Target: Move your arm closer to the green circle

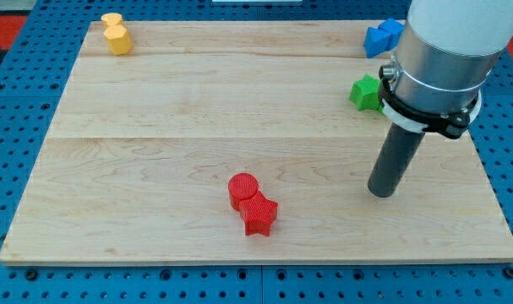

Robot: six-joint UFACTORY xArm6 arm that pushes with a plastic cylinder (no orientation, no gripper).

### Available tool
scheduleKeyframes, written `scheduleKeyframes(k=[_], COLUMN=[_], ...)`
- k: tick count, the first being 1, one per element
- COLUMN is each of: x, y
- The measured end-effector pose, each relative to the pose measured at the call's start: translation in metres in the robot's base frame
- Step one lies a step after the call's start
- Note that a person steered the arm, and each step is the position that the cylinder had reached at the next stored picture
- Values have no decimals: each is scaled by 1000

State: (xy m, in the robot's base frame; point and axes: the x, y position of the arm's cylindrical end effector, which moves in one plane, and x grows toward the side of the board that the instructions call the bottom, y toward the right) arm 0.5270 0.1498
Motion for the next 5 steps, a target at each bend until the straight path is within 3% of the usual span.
scheduleKeyframes(k=[5], x=[-74], y=[23])
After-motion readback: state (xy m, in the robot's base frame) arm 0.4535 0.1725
